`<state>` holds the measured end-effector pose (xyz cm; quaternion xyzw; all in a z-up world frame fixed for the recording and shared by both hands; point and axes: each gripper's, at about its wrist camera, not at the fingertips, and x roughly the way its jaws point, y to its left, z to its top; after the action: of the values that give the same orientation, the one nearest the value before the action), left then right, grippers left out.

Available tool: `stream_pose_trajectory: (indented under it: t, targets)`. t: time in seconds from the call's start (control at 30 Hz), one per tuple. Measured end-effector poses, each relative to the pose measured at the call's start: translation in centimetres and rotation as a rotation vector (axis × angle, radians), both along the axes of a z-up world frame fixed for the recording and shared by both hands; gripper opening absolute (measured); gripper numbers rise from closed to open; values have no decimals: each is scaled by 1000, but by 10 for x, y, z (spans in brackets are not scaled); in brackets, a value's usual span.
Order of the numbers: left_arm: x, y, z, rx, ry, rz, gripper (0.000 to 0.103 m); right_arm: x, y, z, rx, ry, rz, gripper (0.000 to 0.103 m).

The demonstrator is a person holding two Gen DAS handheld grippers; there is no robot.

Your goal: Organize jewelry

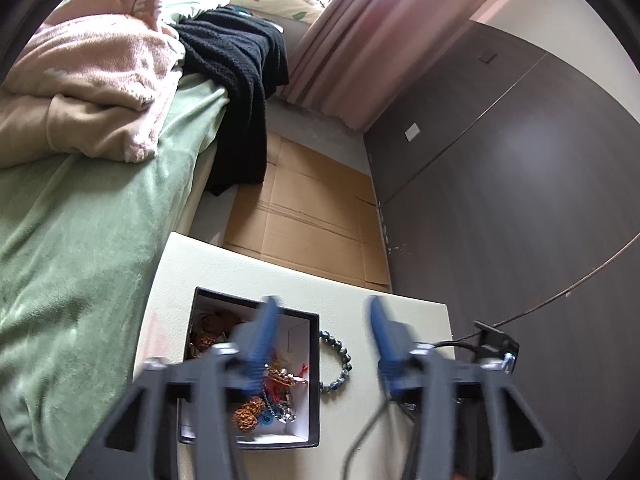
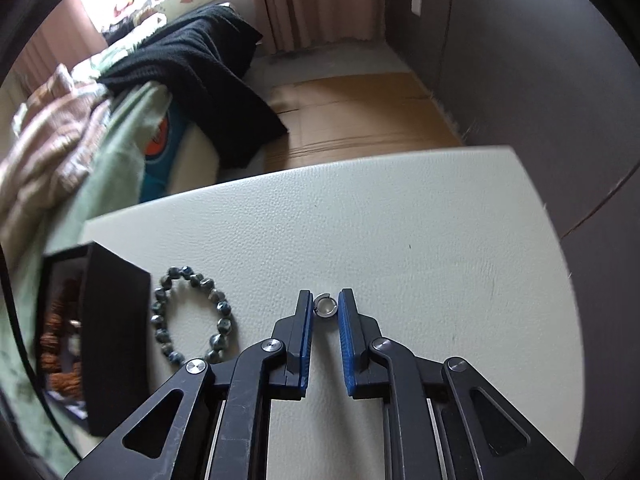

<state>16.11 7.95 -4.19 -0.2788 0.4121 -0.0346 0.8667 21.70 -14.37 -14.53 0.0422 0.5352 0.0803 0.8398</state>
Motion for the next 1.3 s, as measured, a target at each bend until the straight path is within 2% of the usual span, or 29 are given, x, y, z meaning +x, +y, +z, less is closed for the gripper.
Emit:
stream_pose_trajectory:
  t: [0.2, 0.27, 0.47, 0.57, 0.73, 0.8, 0.87, 1.13, 1.23, 1.3]
  targets:
    - [6, -29, -4, 41, 13, -55, 56, -7, -55, 5, 241, 51, -78, 14]
    - [10, -43, -7, 60, 25, -86, 56, -11, -65, 10, 276, 48, -87, 14]
    - [17, -83, -21, 142, 66, -171, 56, -24, -91, 30, 316, 13, -116, 14]
    - [21, -106, -37, 248, 125, -200, 49, -28, -106, 40, 334, -11, -130, 14]
    - [25, -132, -60, 340, 181, -249, 45, -30, -121, 48, 369, -32, -147, 14]
    - [27, -142, -69, 395, 200, -258, 38, -31, -125, 52, 385, -42, -150, 14]
    - [28, -149, -75, 446, 206, -267, 38, -31, -126, 55, 401, -50, -147, 14]
    - [35, -163, -97, 537, 258, -288, 36, -35, -126, 64, 438, -69, -127, 14]
    - [34, -163, -101, 536, 272, -298, 34, -37, -126, 70, 438, -83, -121, 14]
    - [35, -162, -100, 520, 271, -300, 20, -38, -127, 72, 443, -89, -120, 14]
